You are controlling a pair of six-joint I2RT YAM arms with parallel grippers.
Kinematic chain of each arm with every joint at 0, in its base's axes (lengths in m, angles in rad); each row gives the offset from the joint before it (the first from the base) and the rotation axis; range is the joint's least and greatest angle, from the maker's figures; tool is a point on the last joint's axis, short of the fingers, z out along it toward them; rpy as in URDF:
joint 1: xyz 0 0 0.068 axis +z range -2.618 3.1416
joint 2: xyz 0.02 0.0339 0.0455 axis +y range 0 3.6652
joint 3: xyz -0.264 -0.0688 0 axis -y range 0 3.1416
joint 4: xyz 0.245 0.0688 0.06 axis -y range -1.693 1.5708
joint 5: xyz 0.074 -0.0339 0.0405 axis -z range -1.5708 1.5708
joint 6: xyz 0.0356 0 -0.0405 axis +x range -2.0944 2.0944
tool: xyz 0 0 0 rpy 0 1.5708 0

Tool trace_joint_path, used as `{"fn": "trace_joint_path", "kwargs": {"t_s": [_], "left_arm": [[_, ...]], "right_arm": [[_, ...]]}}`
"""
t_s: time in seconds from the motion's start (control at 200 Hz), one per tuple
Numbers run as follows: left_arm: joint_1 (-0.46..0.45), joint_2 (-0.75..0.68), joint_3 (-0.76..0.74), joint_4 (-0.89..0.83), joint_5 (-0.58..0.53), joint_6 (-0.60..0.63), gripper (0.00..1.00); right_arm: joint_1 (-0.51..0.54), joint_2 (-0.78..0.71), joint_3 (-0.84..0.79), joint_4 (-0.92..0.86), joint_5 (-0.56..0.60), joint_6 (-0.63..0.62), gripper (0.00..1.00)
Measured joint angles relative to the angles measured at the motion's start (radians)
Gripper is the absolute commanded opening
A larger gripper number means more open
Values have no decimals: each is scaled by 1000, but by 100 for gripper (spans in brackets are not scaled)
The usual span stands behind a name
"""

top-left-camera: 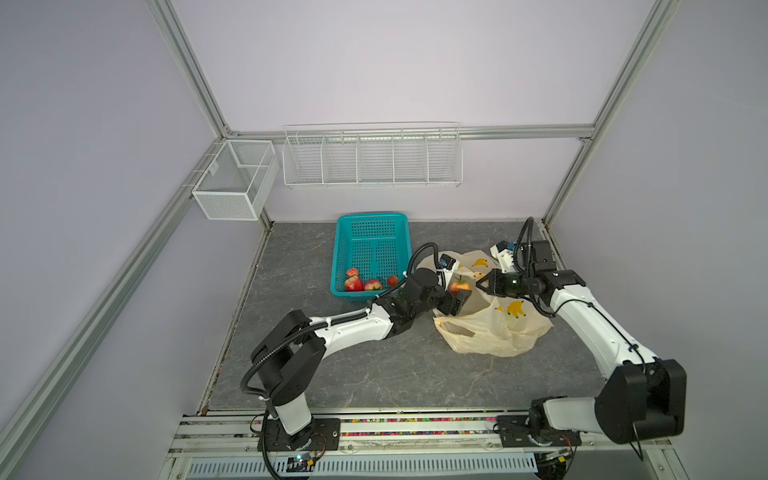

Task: Place the fake fruits into the plastic bag and tie a complex knot
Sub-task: 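Carry the peach into the bag with the left gripper while the right holds it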

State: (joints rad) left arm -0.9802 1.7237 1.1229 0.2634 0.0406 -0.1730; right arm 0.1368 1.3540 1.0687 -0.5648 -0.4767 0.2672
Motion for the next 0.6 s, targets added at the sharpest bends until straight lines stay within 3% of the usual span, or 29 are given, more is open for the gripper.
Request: {"fn": "trace_joint_path", "kwargs": {"t_s": [0.225,0.435,0.6], "left_arm": [[0,65,25,10,10,6,74],[0,245,80,16,5,2,84],[0,296,105,39,5,-22,97]], "right_arm": [[0,3,0,5,-11,6,7],[2,5,0,11,-14,17,7],[2,14,0,16,-14,17,7]]}}
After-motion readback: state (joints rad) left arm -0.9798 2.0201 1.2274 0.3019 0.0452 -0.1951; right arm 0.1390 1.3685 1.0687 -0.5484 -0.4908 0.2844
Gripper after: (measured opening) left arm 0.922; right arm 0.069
